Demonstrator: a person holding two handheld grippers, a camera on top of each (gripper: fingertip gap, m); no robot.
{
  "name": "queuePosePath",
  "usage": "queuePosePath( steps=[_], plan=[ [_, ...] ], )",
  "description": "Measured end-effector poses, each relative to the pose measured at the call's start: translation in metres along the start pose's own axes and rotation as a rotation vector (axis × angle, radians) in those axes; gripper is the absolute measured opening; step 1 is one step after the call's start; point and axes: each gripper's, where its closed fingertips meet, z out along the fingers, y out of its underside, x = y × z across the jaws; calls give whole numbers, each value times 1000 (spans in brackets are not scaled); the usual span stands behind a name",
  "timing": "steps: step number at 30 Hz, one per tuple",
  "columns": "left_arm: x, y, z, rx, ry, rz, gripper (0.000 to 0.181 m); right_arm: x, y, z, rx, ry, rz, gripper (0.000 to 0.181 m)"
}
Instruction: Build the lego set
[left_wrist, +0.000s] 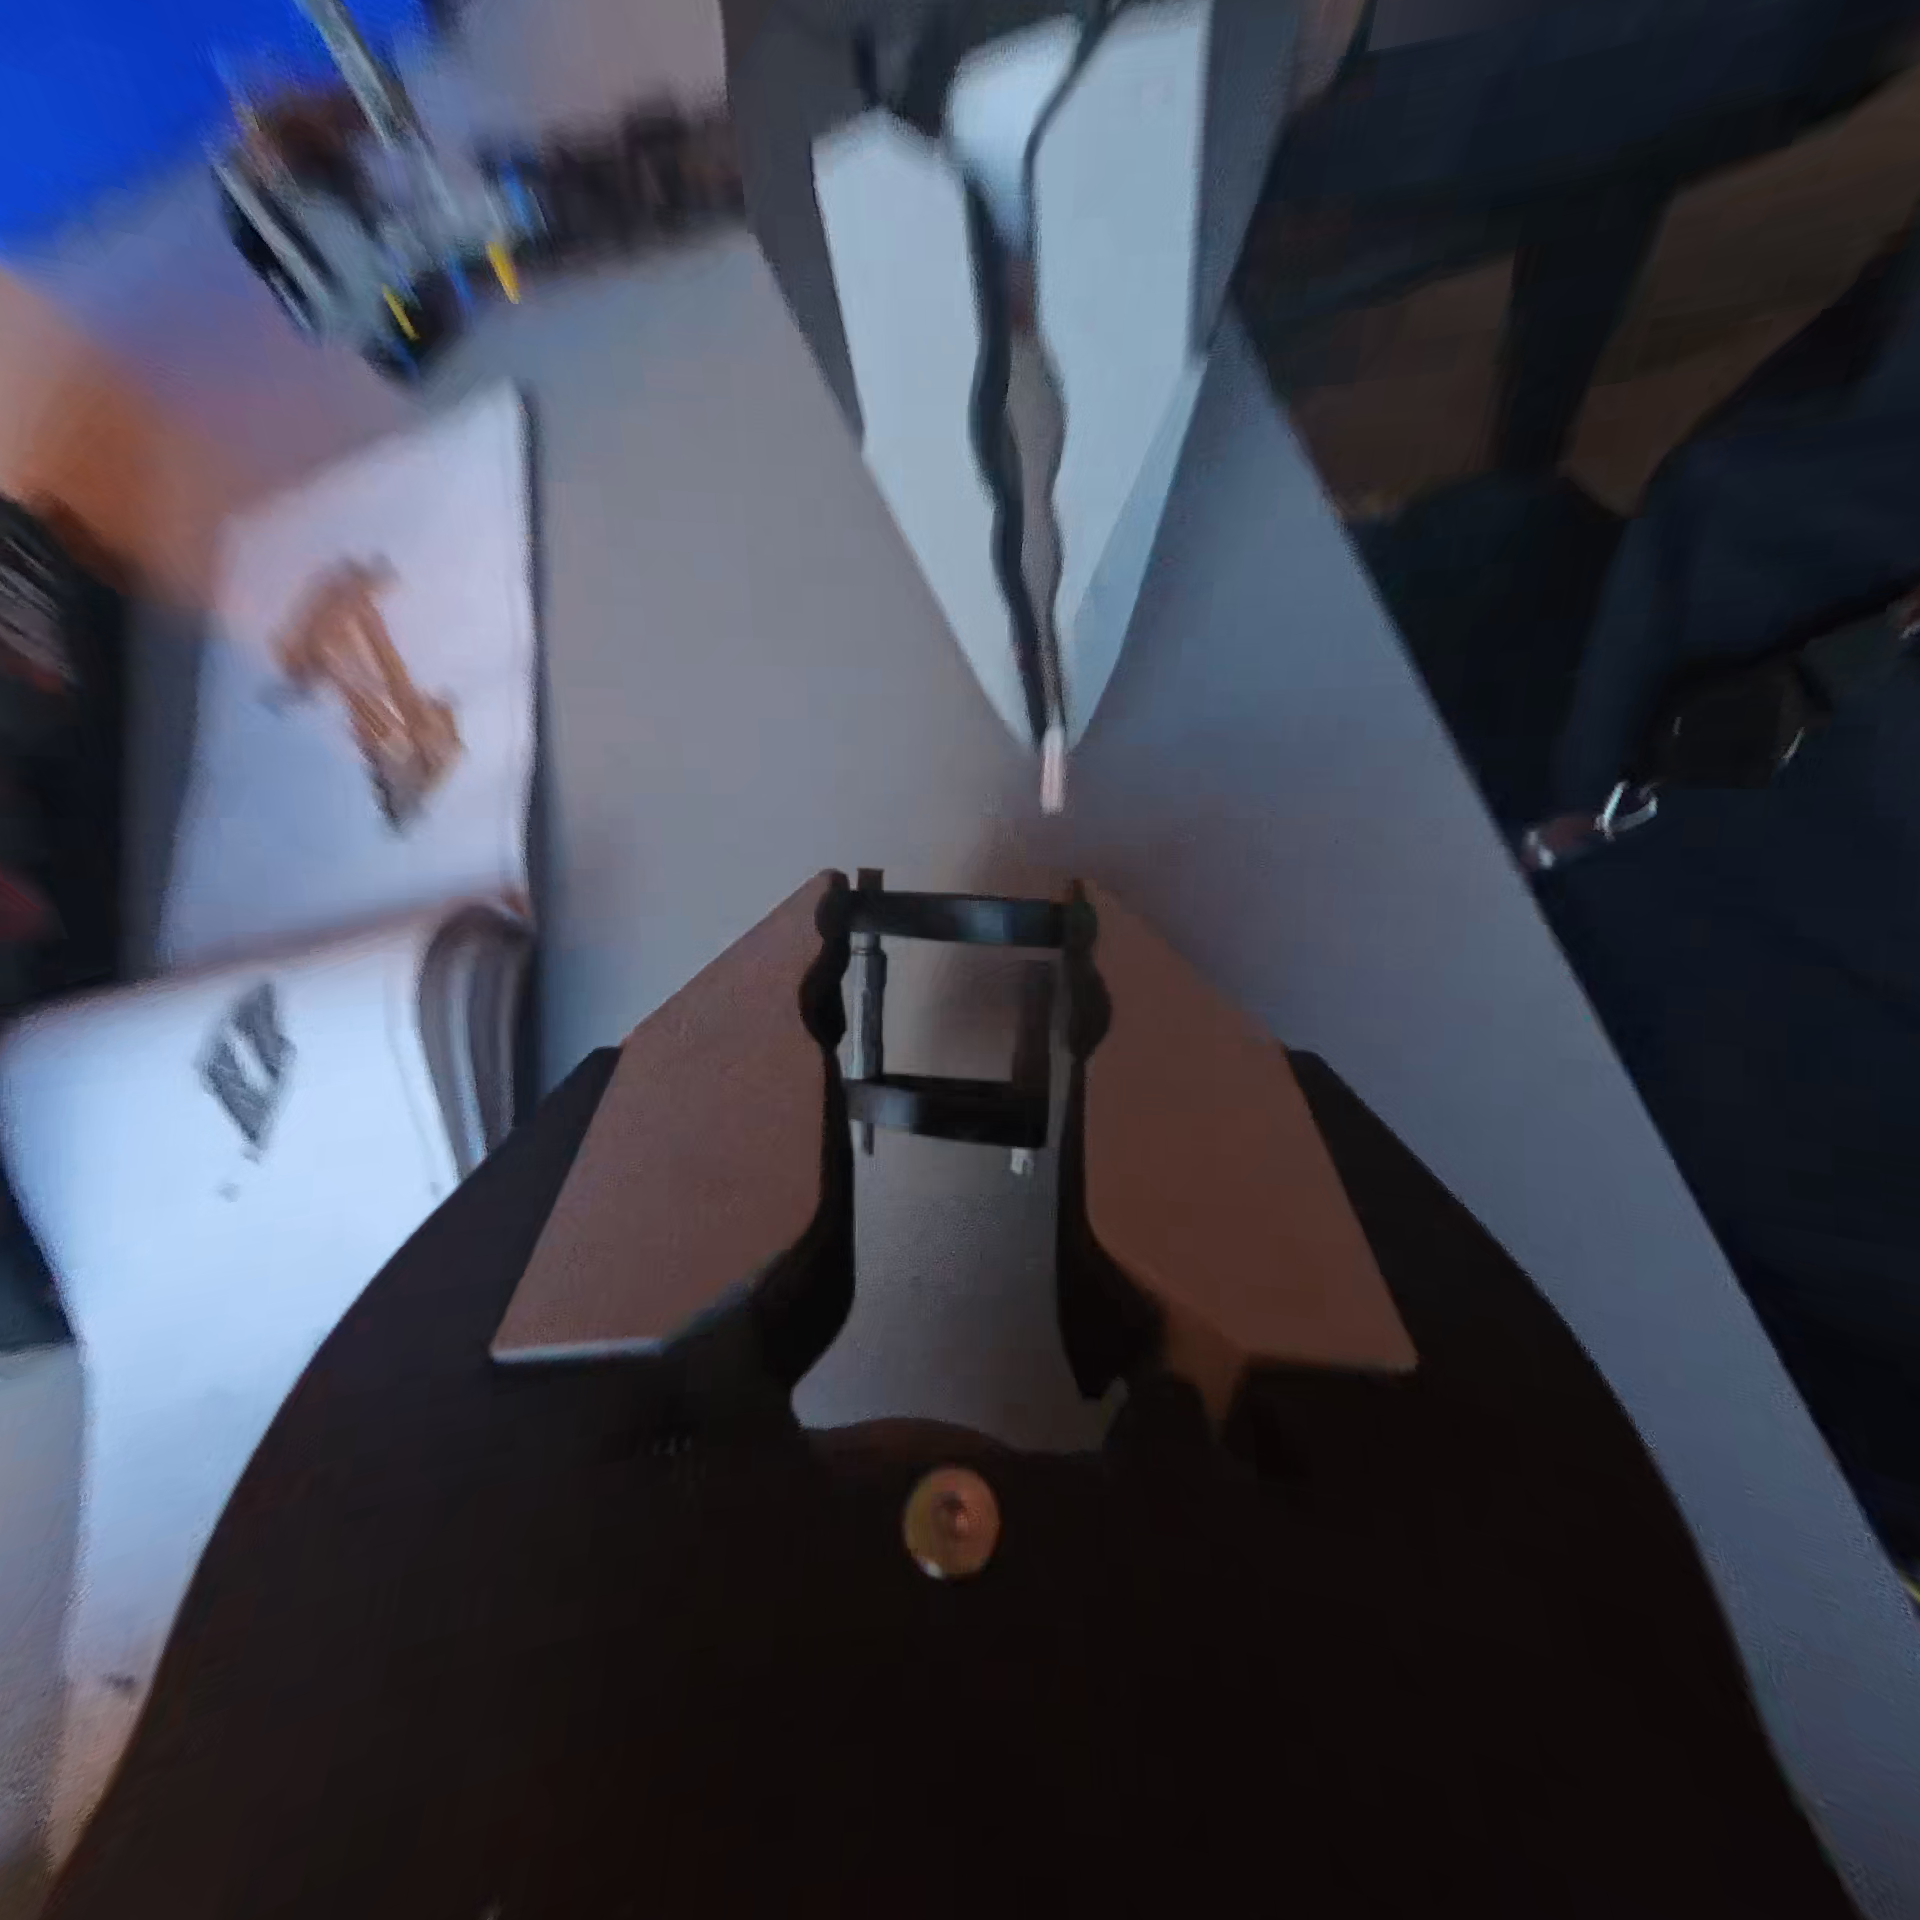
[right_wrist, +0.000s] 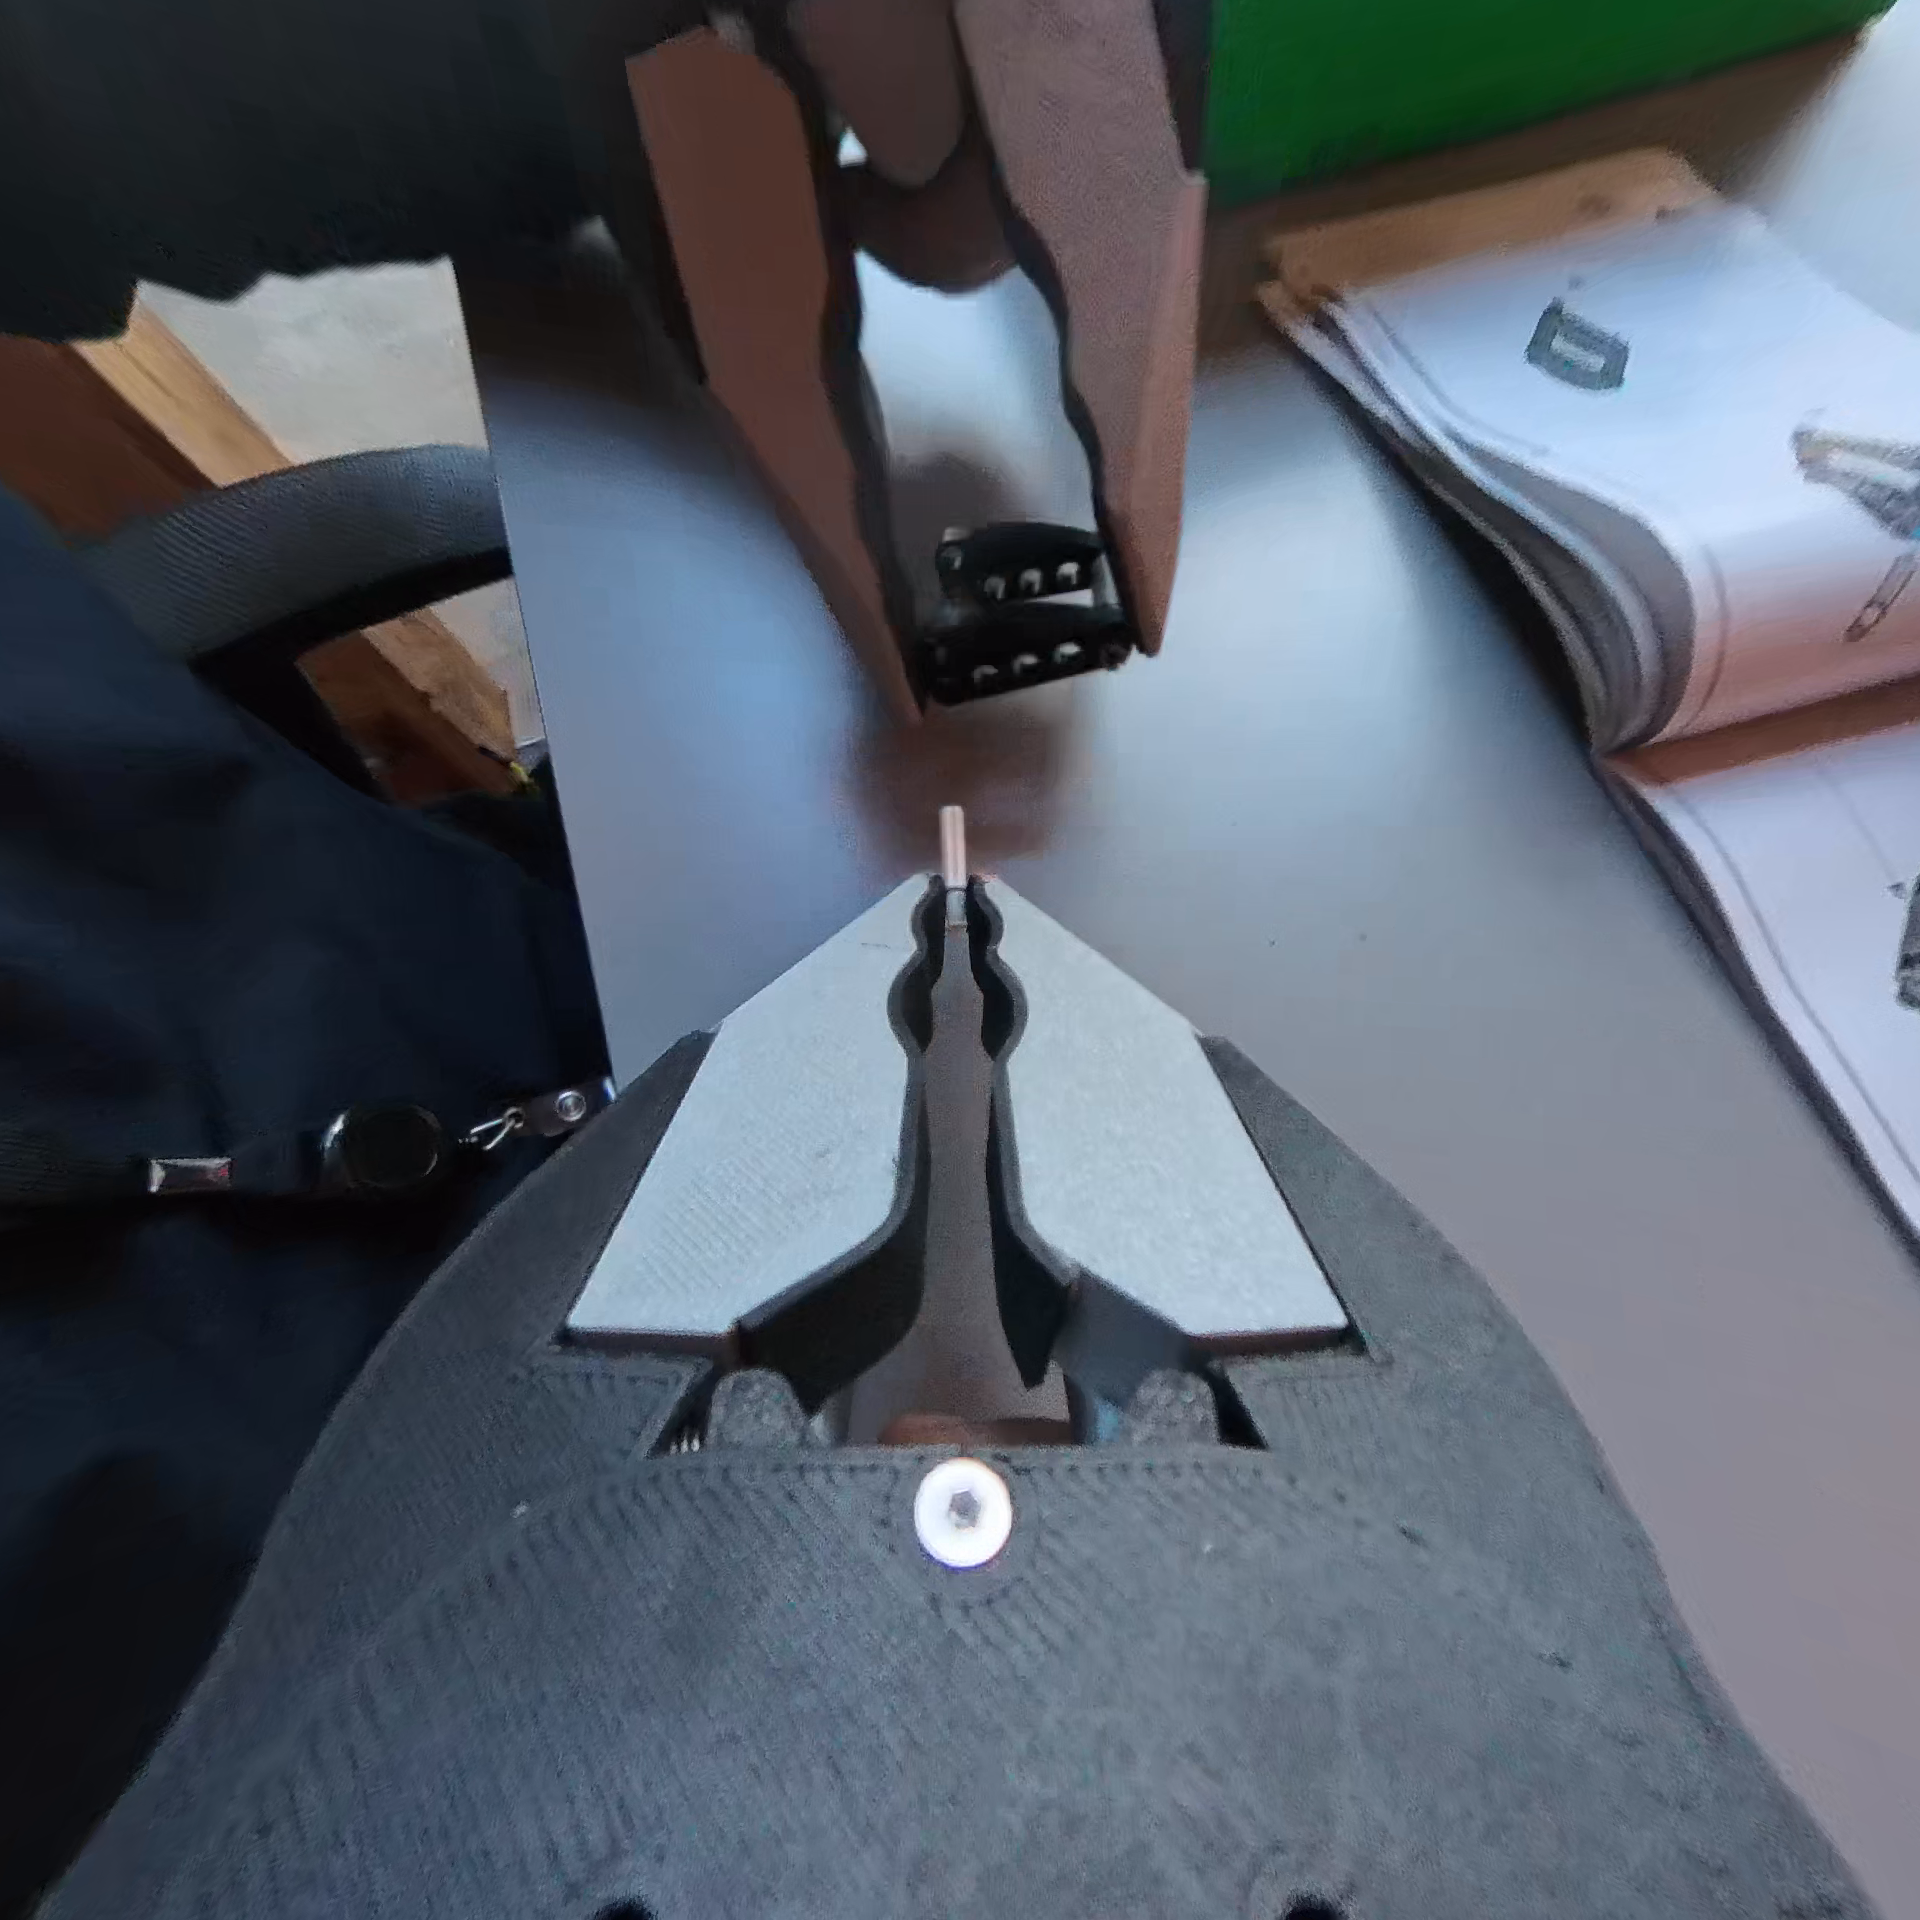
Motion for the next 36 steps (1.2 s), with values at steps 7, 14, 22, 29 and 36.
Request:
queuePosePath(
  steps=[7,14,22,29,36],
  plan=[
    [-2,-56,-45,434,-220,195,38,-9,-37,-22,144,42,-43,1],
    [3,-64,-51,541,-219,219,38,-17,-55,-35,227,52,-54,0],
    [5,-63,-44,489,-213,212,37,-19,-51,-34,212,53,-90,1],
    [10,-49,-28,337,-127,106,37,-15,-43,-30,174,66,-86,1],
    [10,-18,0,78,-66,-69,37,3,-20,-16,37,309,-380,1]
  ],
)
